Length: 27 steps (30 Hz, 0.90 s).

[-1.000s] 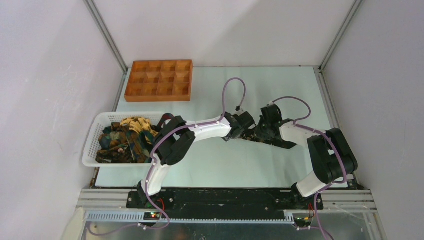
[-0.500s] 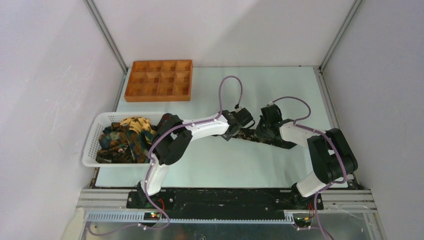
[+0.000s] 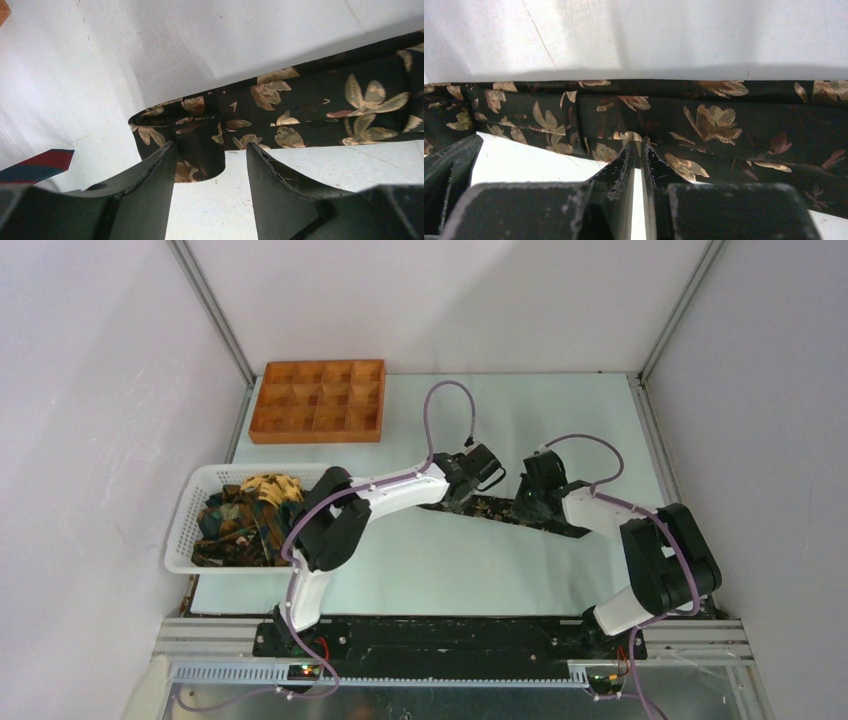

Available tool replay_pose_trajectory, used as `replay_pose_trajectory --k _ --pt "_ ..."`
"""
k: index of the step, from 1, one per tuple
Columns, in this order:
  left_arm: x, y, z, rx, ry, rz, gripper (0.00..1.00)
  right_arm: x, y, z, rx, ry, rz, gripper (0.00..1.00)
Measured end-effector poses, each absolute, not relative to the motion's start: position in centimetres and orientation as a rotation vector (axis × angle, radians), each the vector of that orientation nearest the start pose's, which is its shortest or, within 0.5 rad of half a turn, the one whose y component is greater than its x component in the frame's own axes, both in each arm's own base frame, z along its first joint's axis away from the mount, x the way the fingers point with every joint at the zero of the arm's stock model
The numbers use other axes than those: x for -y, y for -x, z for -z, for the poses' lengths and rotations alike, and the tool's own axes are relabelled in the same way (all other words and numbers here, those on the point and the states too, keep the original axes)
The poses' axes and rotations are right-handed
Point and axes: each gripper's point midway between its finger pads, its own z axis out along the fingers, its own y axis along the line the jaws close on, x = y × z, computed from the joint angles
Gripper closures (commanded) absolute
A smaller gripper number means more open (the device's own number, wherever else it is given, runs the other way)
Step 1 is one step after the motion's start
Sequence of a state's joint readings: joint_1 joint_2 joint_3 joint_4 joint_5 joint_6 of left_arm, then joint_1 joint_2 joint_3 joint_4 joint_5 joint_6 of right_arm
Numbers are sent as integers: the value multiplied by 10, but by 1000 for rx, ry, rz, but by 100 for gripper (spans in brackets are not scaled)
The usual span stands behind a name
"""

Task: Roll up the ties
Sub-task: Roll the tie at the center of the board.

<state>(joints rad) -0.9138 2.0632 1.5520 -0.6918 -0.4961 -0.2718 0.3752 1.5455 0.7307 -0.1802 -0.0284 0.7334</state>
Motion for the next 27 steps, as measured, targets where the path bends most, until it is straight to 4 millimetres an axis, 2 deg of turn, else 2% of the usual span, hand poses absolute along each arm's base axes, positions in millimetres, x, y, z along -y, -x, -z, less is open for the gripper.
replay_pose_trajectory --k 11,17,21,23,26,27 --pt "312 -328 -68 -2425 -643 -160 40 -153 -302 -50 -2502 -381 -483 61" --pt "303 -328 -84 -2408 -594 -131 40 -153 -305 -63 -2459 -293 -487 44" --pt "277 -332 -110 -2384 -459 -76 40 -161 -306 -68 -2453 -169 -524 31" --pt "250 -336 -128 -2361 -330 -43 37 -172 -308 -70 -2458 -68 -547 20" --pt "207 -341 -155 -2301 -125 11 30 -209 -319 -82 -2448 184 -580 4" --pt "190 -340 -164 -2275 -46 29 28 -224 -323 -86 -2436 268 -588 3"
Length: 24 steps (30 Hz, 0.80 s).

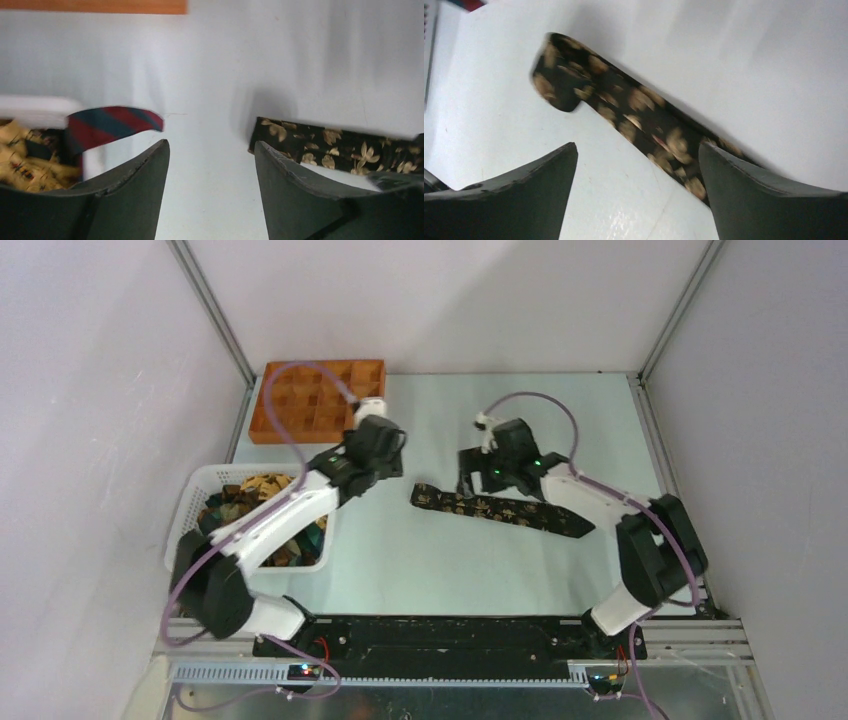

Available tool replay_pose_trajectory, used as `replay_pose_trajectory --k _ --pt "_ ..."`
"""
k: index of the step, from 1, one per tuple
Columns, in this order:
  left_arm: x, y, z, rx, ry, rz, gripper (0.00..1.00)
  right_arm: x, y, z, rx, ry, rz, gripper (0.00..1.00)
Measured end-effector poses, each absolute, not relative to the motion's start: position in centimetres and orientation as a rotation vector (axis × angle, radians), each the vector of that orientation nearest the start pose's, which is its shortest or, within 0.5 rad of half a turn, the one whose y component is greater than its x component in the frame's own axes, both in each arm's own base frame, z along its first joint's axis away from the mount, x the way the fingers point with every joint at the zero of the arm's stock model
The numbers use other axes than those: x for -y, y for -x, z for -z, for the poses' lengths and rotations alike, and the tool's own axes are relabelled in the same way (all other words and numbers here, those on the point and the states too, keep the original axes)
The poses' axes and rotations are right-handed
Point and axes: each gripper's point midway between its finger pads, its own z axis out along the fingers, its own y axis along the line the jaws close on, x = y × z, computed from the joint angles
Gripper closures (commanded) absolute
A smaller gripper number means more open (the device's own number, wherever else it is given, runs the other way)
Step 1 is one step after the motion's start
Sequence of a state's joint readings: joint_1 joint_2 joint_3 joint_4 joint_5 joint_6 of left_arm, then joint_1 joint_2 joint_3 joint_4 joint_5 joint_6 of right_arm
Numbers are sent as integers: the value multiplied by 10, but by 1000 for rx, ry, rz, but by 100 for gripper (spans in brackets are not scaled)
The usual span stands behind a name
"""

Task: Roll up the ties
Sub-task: Roll the tie at the center of the board.

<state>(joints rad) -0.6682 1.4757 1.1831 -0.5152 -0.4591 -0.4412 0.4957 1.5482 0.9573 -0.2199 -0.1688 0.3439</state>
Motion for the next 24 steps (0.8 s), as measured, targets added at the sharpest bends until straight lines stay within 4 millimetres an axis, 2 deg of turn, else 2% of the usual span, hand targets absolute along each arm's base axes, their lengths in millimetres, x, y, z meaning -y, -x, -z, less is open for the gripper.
replay_pose_trajectory --k 3,5,9,13,17,21,24 --pt "150 -334 -183 -2197 142 83 20 -271 -335 -104 -2365 537 -620 1" --pt "136 -327 -188 -2165 216 116 17 -297 -339 -111 -2318 682 -640 1" --pt "115 -317 -187 -2134 325 159 16 -336 -347 -116 -2261 929 -649 0" --pt "103 -313 -182 -2129 382 176 16 -367 -359 -107 -2202 1128 -611 1" --pt "100 -313 -185 -2117 404 194 15 -379 -354 -82 -2194 1280 -565 1" --pt "98 -312 -190 -2096 419 211 15 -378 -341 -55 -2231 1390 -540 1" --pt "94 -309 -192 -2084 430 214 15 -375 -337 -43 -2251 1434 -517 1"
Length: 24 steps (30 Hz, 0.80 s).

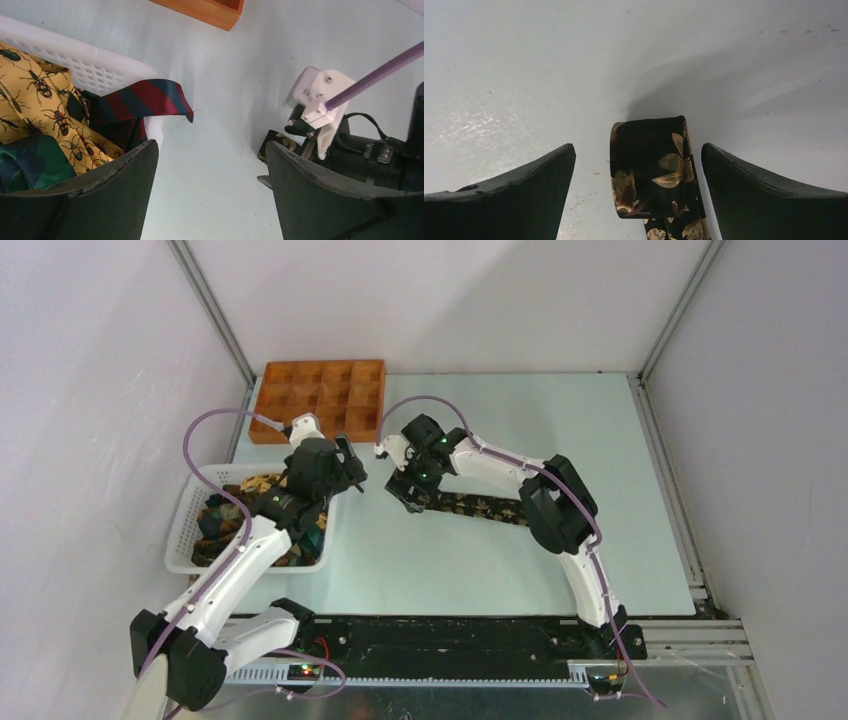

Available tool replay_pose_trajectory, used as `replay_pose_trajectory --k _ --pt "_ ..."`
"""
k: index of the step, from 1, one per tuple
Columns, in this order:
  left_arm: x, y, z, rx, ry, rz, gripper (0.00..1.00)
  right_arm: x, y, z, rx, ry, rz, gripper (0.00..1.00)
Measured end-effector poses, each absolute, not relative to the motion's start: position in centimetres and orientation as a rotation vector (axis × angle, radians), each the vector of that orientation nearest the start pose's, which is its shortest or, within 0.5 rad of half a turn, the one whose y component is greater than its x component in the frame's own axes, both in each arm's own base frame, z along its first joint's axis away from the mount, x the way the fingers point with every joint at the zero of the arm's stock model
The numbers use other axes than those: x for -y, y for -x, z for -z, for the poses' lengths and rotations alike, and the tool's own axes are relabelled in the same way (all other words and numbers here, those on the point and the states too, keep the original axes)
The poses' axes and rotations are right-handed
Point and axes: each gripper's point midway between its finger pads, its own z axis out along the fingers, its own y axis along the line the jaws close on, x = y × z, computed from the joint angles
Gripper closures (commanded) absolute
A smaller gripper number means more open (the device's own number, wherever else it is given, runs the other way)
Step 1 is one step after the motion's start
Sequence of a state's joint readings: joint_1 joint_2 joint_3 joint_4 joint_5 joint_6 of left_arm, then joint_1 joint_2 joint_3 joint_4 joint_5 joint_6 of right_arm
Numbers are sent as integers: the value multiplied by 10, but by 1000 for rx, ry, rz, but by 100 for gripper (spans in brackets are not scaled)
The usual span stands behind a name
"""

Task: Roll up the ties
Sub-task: Roll the tie at the center of the board.

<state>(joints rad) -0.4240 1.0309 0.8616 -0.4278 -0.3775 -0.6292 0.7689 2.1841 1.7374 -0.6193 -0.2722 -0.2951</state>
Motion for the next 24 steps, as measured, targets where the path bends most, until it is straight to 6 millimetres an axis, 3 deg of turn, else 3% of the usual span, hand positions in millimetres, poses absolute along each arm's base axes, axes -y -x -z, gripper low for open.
replay_pose_trajectory --k 8,11,19,24 --pt "93 -308 -190 -2090 430 225 15 -364 -340 -15 -2296 1494 -385 3" --pt "94 -308 -190 -2092 429 229 15 -361 -343 -13 -2291 1507 -348 5" --pt "96 -308 -190 -2097 423 242 14 -359 -343 -12 -2299 1517 -338 37" --pt "98 -308 -188 -2104 418 250 15 -358 -342 -12 -2302 1519 -338 49"
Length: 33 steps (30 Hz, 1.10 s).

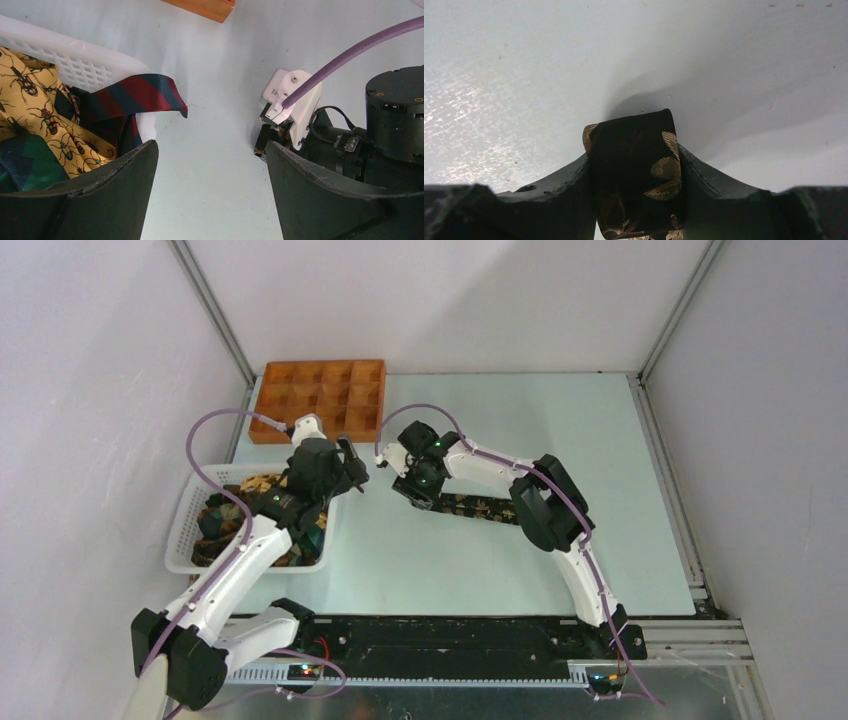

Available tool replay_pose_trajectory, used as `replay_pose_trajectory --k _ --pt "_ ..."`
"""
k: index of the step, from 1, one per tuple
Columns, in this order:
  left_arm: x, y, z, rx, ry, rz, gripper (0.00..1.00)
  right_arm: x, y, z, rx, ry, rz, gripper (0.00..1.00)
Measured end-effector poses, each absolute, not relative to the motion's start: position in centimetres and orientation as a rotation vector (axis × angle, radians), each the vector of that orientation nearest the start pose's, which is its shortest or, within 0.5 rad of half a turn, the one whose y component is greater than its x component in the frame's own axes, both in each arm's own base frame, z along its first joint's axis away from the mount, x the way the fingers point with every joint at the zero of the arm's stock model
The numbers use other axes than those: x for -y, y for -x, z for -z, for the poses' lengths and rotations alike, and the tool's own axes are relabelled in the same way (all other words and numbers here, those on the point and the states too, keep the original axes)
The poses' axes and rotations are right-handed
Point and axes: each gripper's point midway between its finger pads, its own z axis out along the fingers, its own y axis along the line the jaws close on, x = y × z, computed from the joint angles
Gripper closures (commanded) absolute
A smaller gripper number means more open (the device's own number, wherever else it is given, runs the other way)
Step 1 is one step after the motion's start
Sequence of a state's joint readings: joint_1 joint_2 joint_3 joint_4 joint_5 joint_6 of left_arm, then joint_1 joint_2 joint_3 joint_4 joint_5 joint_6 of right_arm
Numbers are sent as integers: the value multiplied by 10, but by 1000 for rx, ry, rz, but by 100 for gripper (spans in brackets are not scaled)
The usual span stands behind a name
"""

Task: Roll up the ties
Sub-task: Roll the tie at the center of the board.

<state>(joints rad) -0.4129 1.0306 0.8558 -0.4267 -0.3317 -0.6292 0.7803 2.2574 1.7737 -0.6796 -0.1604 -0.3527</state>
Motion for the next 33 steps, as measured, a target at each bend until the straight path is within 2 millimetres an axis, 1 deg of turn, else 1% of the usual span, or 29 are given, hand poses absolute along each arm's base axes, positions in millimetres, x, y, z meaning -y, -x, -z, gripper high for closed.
replay_pose_trajectory --k 4,7,9,10,11,12,13,14,17,19,24,26,28,30,31,32,33 --pt "98 -308 -187 -2110 418 249 14 -358 -342 -12 -2304 1518 -338 61" --pt "99 -309 -185 -2115 416 248 14 -359 -342 -12 -2305 1517 -339 63" --pt "99 -309 -185 -2117 416 247 14 -359 -341 -12 -2306 1517 -340 56" --pt "99 -309 -185 -2117 416 247 15 -359 -341 -12 -2306 1517 -340 47" --pt "99 -309 -184 -2118 416 247 14 -359 -341 -12 -2306 1516 -341 42" --pt "99 -309 -184 -2118 416 247 14 -359 -342 -12 -2305 1515 -340 31" --pt "99 -309 -184 -2118 415 247 14 -359 -342 -12 -2308 1509 -341 27" --pt "99 -309 -184 -2118 415 247 14 -360 -342 -12 -2307 1506 -344 21" --pt "99 -309 -184 -2118 415 247 14 -362 -342 -11 -2303 1493 -362 12" --pt "99 -309 -184 -2119 415 246 14 -364 -342 -12 -2298 1481 -375 10" --pt "98 -309 -182 -2125 416 240 14 -367 -335 -17 -2305 1444 -437 8" --pt "98 -309 -182 -2127 418 238 14 -368 -332 -25 -2325 1377 -480 7" --pt "97 -309 -180 -2131 420 234 14 -369 -331 -39 -2328 1298 -518 8" --pt "98 -310 -178 -2137 419 238 15 -367 -333 -62 -2326 1169 -569 9" --pt "99 -311 -178 -2141 418 243 15 -364 -336 -77 -2321 1094 -595 12" --pt "102 -311 -177 -2146 412 256 16 -360 -340 -89 -2320 1024 -614 13" --pt "105 -313 -177 -2146 404 276 16 -355 -346 -105 -2311 923 -644 16"
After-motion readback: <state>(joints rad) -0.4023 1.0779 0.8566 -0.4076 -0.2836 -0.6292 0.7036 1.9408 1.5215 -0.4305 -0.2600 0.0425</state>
